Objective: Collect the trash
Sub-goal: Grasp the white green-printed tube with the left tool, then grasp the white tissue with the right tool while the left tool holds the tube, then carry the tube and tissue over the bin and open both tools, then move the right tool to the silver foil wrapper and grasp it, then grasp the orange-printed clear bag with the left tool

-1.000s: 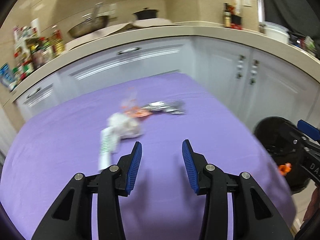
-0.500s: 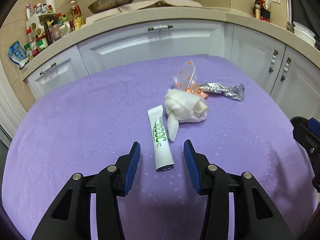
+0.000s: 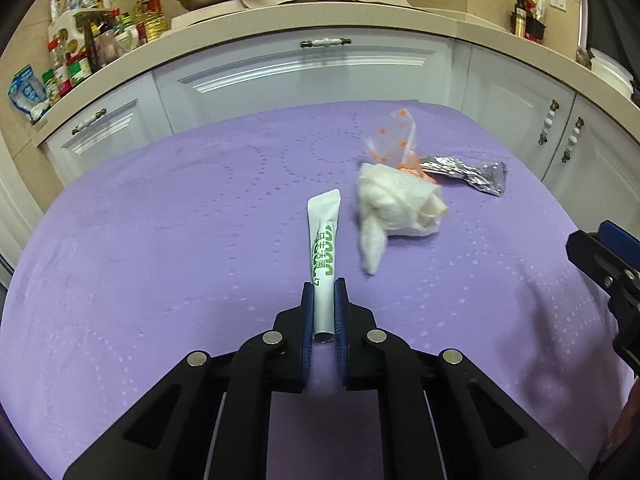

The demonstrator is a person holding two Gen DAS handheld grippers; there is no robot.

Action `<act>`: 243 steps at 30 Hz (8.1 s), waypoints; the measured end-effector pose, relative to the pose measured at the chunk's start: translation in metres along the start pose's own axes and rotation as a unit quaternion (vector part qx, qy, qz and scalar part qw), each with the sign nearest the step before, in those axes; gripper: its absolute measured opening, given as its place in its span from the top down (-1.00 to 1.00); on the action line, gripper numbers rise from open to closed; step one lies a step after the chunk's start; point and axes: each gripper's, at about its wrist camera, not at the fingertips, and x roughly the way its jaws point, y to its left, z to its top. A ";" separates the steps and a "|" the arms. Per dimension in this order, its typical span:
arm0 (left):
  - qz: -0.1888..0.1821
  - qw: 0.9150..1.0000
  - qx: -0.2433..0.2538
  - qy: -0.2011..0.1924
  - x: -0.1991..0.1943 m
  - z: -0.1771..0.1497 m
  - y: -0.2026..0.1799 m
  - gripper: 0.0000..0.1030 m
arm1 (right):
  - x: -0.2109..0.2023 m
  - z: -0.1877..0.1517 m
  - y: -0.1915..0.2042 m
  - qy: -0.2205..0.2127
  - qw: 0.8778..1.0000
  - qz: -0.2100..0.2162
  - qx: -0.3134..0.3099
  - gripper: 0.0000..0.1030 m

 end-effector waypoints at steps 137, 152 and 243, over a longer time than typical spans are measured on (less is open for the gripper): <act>-0.198 0.956 0.214 -0.042 -0.039 -0.040 -0.318 0.52 | -0.102 -0.100 -0.261 0.000 0.960 -0.209 0.187 0.38; -0.185 0.963 0.188 -0.059 -0.049 -0.026 -0.291 0.11 | -0.108 -0.090 -0.248 -0.015 0.962 -0.201 0.183 0.27; 0.026 0.997 -0.073 -0.019 0.021 0.031 0.062 -0.12 | 0.098 0.060 0.009 0.071 0.997 0.016 -0.017 0.64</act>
